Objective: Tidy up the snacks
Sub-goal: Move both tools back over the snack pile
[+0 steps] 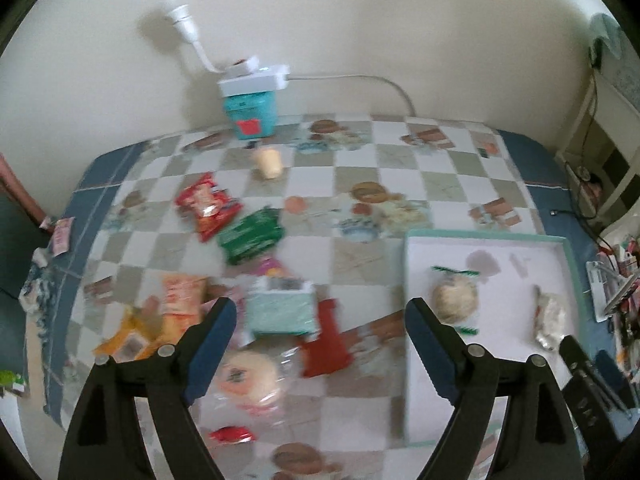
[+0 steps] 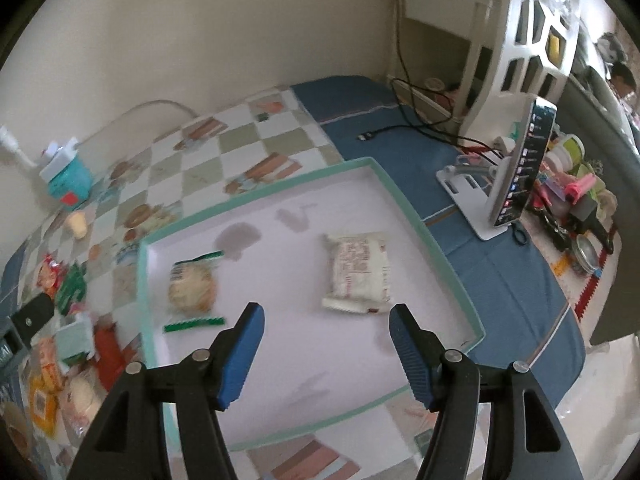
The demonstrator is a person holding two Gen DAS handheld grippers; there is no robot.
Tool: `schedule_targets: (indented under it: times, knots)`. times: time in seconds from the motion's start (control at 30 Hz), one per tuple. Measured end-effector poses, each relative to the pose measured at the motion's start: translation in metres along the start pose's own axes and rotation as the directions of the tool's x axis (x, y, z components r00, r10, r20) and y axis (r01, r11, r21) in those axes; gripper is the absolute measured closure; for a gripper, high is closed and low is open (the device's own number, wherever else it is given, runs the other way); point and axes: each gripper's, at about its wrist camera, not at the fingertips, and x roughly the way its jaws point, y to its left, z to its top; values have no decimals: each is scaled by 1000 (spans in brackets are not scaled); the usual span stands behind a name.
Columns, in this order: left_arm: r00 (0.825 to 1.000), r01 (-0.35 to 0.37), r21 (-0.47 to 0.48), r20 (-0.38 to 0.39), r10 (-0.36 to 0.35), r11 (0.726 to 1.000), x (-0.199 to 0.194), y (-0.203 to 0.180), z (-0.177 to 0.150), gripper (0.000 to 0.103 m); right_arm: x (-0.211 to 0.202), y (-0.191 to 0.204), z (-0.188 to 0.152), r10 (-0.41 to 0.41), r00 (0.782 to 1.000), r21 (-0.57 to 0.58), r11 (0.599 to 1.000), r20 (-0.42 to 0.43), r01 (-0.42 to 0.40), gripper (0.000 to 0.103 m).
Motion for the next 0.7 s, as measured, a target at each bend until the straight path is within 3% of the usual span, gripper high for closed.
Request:
schedule_targets:
  times: [0.03, 0.17, 0.43, 0.7]
  knots:
    - [1000, -13, -11, 2, 13, 1000, -3, 10, -2, 16, -5, 4, -3, 5, 1000, -4, 1000, 11, -5, 20]
    - [998, -55, -51, 0, 55, 997, -8, 44, -11, 2, -20, 19, -13, 38, 999, -24, 999, 32, -37, 18]
    - [996, -93, -171, -10, 93, 981, -18, 111, -28, 2, -32, 57, -38, 93, 995, -104, 990, 21, -90, 12]
    - [994, -111, -304, -25, 109, 946, -13, 185, -49, 2, -38, 102, -53, 157, 988, -186, 970, 4, -153, 11]
